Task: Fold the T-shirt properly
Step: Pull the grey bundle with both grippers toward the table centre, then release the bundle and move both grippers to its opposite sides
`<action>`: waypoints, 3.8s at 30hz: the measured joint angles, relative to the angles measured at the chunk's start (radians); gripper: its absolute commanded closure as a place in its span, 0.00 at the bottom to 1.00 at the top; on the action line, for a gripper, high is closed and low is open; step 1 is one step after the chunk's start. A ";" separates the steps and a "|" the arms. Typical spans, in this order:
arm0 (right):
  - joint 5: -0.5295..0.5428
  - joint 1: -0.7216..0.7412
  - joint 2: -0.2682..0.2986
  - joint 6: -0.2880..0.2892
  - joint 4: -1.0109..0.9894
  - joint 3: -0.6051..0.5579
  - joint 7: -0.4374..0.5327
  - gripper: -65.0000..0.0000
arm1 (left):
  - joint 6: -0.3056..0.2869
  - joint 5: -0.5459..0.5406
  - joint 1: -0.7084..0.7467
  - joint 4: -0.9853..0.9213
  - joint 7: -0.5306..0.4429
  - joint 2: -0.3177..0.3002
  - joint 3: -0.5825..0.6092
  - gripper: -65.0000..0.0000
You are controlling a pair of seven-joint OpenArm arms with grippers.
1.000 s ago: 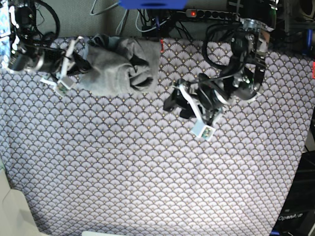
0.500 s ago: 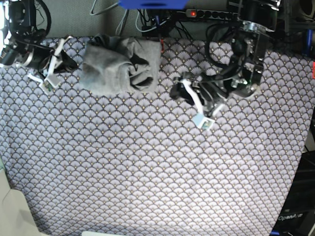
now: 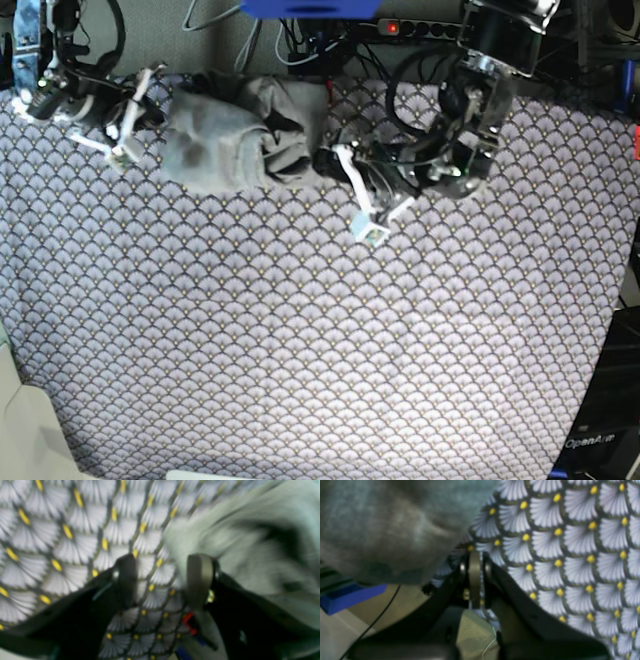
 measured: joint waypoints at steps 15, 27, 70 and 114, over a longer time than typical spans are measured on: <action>-0.011 0.042 -0.020 0.000 -0.020 -0.137 -0.007 1.00 | -0.008 0.004 -0.079 -0.133 -0.011 0.113 -0.003 0.49; -0.004 0.108 -0.043 0.000 -0.022 -0.188 -0.023 1.00 | 0.005 0.003 -0.180 -0.276 -0.080 0.165 -0.009 1.00; -0.064 0.246 0.010 0.000 -0.018 -0.245 -0.016 1.00 | -0.010 0.002 -0.241 -0.230 -0.022 0.012 -0.252 0.72; -0.063 0.529 -0.010 0.000 -0.214 -0.420 0.055 1.00 | 0.001 0.004 -0.069 -0.116 -0.020 0.065 -0.393 0.72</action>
